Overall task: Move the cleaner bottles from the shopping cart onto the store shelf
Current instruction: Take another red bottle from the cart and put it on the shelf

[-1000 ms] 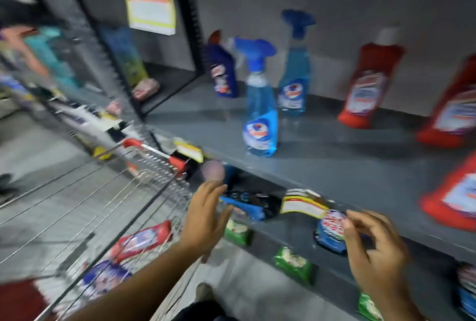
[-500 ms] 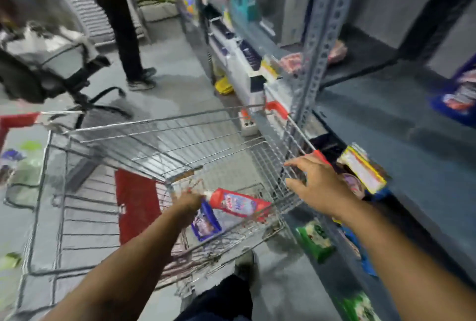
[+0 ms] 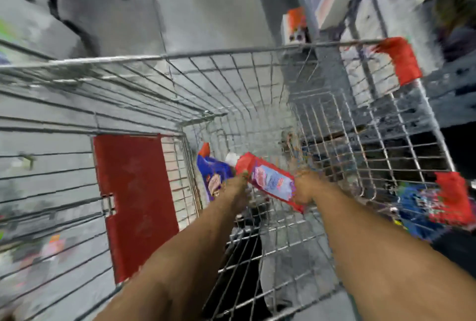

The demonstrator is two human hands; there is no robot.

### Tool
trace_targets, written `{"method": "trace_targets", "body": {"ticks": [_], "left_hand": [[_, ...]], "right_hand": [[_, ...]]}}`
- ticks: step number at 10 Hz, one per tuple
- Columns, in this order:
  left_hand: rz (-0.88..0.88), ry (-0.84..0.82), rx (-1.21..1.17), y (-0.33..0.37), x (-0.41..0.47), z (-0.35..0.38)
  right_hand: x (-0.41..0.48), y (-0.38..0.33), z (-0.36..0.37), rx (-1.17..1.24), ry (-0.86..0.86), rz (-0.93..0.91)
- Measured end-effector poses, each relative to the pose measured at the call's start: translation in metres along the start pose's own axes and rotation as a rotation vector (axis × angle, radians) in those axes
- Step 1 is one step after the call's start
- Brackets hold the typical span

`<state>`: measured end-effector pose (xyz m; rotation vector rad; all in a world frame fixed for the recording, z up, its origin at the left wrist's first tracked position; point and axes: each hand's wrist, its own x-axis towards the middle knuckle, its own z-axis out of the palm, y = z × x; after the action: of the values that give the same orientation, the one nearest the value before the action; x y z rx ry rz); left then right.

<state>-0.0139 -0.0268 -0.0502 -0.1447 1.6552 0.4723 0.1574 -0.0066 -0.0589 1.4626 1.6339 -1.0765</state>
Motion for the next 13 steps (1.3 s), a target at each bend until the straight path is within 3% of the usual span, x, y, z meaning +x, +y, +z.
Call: {"method": "trace_targets", "body": {"ticks": [1, 2, 5, 7, 9, 11, 13], "left_hand": [[0.013, 0.03, 0.049, 0.008, 0.009, 0.008], [0.017, 0.055, -0.049, 0.008, 0.024, 0.013], [0.03, -0.063, -0.199, 0.028, 0.013, 0.012], [0.219, -0.258, -0.135, 0.064, -0.04, 0.015], [0.554, -0.348, -0.045, 0.079, -0.137, 0.023], [0.866, -0.493, 0.054, 0.041, -0.262, 0.034], [1.119, -0.814, 0.303, -0.075, -0.378, 0.049]], "right_hand": [[0.01, 0.003, 0.005, -0.085, -0.119, 0.066], [0.014, 0.003, 0.003, 0.066, -0.087, 0.097], [-0.008, 0.006, -0.02, 0.288, -0.049, 0.023], [-0.065, 0.005, -0.057, 0.472, 0.045, -0.047], [-0.144, 0.007, -0.071, 0.583, 0.253, -0.166], [-0.243, 0.023, -0.031, 0.665, 0.596, -0.255], [-0.349, 0.044, 0.089, 1.139, 0.996, -0.363]]}}
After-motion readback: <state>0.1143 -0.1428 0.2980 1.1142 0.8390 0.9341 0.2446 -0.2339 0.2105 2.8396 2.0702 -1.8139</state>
